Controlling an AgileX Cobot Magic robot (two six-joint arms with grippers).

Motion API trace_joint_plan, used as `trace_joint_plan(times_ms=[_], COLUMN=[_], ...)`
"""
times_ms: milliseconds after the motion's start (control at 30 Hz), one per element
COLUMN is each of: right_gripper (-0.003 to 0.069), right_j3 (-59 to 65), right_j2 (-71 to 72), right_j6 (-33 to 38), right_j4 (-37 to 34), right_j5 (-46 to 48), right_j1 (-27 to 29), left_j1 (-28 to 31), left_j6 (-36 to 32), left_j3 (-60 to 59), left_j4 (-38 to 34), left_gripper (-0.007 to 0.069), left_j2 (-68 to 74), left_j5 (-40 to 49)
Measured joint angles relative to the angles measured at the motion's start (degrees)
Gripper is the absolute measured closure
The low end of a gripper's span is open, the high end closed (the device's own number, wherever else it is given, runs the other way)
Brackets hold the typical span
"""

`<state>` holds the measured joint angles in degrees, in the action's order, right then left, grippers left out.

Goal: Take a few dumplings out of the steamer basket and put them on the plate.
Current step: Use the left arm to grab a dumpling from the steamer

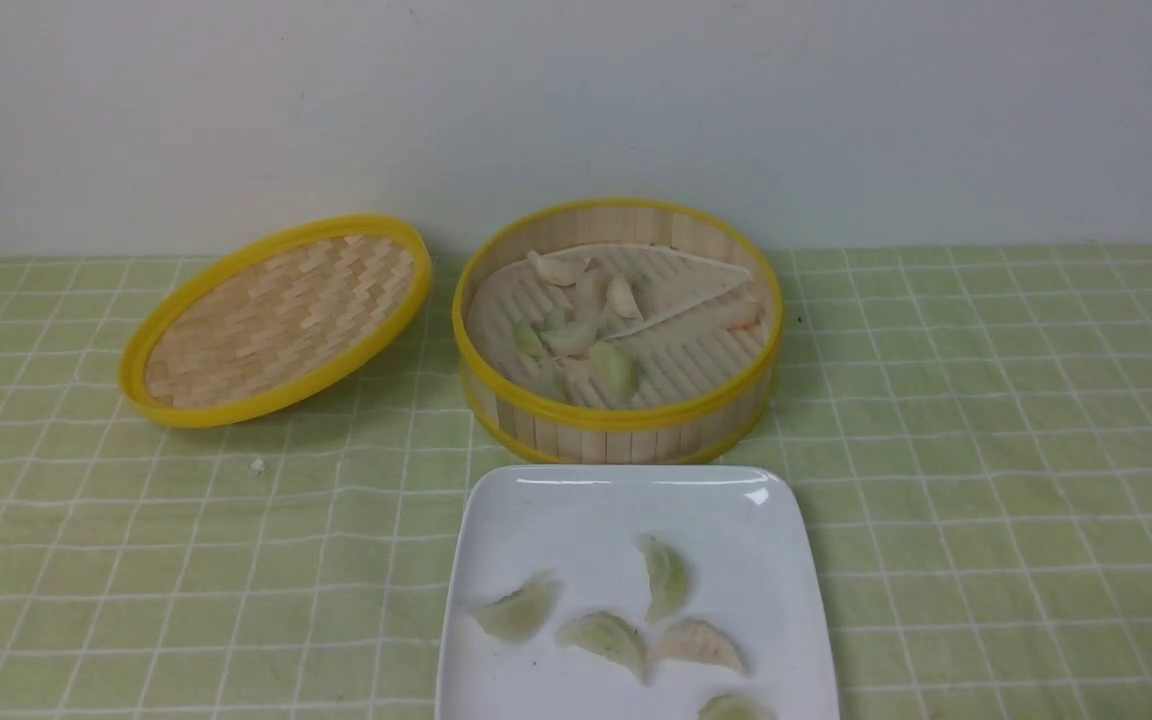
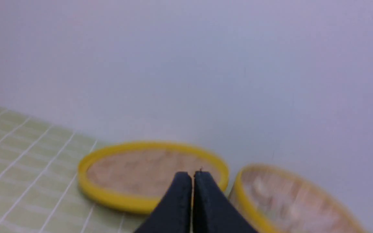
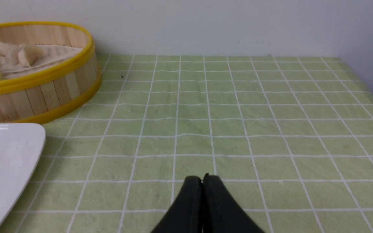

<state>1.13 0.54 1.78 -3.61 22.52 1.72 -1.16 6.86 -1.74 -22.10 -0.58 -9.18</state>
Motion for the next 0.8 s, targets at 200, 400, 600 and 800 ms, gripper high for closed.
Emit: trace_joint_plan(times_ms=[200, 400, 600, 800], right_gripper=[0.0672, 0.0672, 0.0672, 0.0672], right_j3=[0.0, 0.1, 0.6, 0.6], right_j2=[0.0, 0.0, 0.0, 0.0], right_j6=[0.0, -0.1, -6.4, -14.1], right_j4=[0.1, 0.5, -13.2, -39.6], right_j5=[0.0, -1.3, -11.4, -21.1], right_j1=[0.0, 0.0, 0.0, 0.0], left_j1=[0.0, 0.0, 0.0, 0.0], left_j6=[9.1, 14.3, 14.6, 7.9], left_j3=[0.0, 9.0, 27.2, 51.0], left_j4=[-5.6, 0.9, 11.3, 14.0], left_gripper=[0.0631, 0.0631, 0.0631, 0.0631], left_j2=[0.0, 2.1, 12.3, 36.1], left_j5=[-18.3, -17.7, 2.4, 48.7])
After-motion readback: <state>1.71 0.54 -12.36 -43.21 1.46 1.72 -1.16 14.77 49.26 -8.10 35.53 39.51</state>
